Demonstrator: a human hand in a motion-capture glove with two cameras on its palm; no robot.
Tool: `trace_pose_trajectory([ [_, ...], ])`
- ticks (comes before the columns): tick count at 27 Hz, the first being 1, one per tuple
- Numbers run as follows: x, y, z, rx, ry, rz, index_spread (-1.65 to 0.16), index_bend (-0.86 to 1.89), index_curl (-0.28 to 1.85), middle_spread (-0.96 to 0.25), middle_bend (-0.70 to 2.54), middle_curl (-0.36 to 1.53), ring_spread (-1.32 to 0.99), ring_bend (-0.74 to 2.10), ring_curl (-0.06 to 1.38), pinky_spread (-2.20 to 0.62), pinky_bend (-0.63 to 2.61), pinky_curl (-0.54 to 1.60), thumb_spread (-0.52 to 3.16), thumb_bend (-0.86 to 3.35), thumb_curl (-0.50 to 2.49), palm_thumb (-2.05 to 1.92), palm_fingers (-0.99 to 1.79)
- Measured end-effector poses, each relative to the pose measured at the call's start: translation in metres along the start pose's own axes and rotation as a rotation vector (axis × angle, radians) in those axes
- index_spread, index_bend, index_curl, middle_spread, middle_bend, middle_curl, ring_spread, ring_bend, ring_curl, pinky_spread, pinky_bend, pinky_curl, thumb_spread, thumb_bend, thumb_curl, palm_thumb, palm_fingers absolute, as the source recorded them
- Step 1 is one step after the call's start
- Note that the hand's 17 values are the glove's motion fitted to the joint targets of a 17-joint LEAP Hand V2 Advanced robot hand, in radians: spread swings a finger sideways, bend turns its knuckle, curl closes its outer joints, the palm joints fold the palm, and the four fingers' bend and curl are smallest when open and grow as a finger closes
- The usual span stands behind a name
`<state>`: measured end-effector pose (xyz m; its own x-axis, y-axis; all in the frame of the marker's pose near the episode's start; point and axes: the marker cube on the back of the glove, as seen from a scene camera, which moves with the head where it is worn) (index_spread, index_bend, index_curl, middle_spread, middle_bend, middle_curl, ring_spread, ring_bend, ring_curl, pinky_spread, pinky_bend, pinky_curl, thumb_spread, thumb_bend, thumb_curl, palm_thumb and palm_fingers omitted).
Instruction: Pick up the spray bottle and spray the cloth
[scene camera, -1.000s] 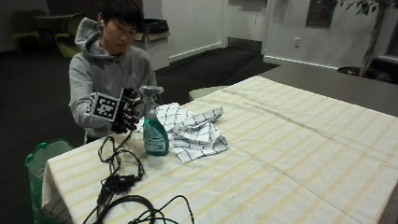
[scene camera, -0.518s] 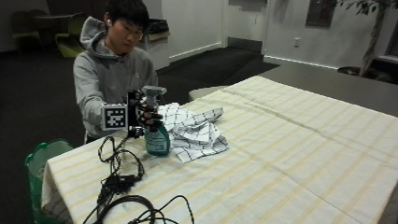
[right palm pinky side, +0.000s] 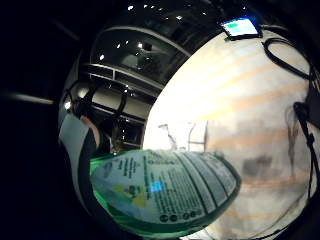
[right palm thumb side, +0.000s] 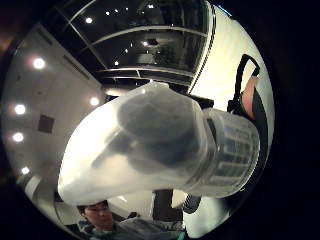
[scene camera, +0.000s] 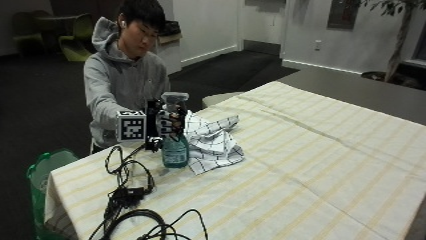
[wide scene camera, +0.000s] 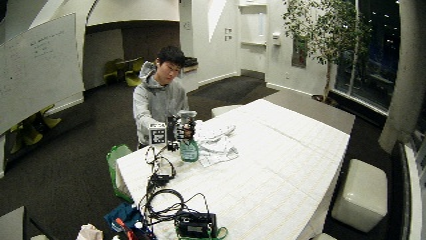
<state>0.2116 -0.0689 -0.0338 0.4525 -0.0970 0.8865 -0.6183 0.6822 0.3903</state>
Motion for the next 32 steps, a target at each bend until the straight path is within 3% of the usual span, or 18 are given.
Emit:
trace_pose_trajectory([
  [9, -0.024, -0.034, 0.028, -0.260, 0.291, -0.024, -0.22, 0.40, 0.41, -0.10, 0.61, 0.49, -0.14, 0.71, 0.44, -0.24, 0.40, 0.37, 0.34, -0.03, 0.57, 0.97, 1.44],
  [22, -0.058, -0.023, 0.077, -0.614, 1.066, -0.184, -0.20, 0.46, 0.48, -0.11, 0.65, 0.52, -0.15, 0.72, 0.47, -0.28, 0.42, 0.39, 0.20, -0.03, 0.63, 0.95, 1.42],
  [32, -0.044, -0.008, 0.091, -0.682, 1.114, -0.140, -0.20, 0.46, 0.51, -0.11, 0.66, 0.52, -0.16, 0.73, 0.48, -0.28, 0.44, 0.40, 0.16, -0.03, 0.67, 0.94, 1.41],
])
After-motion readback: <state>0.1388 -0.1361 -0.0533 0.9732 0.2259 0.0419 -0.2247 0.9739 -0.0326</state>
